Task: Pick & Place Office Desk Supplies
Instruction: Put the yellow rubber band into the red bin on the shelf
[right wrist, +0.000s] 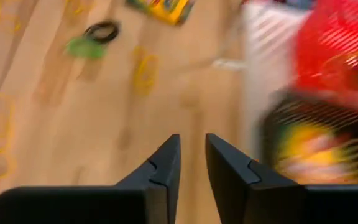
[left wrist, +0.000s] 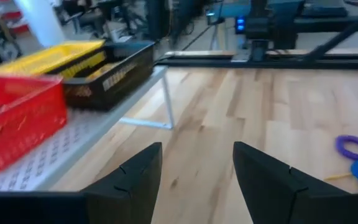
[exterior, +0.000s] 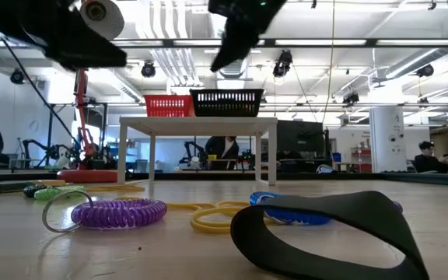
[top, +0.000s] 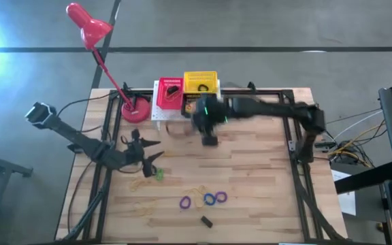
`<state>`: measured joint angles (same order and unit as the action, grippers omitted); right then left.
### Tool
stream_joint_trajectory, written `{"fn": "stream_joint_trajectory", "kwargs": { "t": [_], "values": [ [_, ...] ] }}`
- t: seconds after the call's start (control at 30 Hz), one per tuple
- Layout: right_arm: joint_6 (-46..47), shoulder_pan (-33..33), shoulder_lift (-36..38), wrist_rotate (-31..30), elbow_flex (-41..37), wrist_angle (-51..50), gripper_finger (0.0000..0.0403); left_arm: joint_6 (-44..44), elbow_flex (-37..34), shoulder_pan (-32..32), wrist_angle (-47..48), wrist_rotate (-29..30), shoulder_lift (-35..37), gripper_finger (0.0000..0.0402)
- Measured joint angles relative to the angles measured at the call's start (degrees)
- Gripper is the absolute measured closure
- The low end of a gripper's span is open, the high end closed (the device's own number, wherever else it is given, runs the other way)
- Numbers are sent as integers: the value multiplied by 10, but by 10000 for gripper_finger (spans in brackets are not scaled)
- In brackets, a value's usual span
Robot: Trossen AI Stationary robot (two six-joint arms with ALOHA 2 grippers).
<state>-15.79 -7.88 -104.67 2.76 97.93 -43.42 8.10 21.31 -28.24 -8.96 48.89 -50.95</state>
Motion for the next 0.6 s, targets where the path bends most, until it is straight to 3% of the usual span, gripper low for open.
{"fn": "stream_joint_trajectory", "kwargs": {
  "t": [0.17, 0.33, 0.47, 0.6],
  "values": [
    [122, 115, 83, -89, -217, 145, 360, 14, 39, -11, 77, -24, -21, 202],
    [237, 223, 120, -164, -414, 383, 371, 166, 72, 1, 257, -100, -53, 202],
    [291, 285, 96, -228, -546, 666, 371, 244, 72, 51, 309, -159, -89, 202],
    [252, 311, 15, -317, -623, 987, 371, 240, 65, 133, 296, -247, -143, 202]
  ]
}}
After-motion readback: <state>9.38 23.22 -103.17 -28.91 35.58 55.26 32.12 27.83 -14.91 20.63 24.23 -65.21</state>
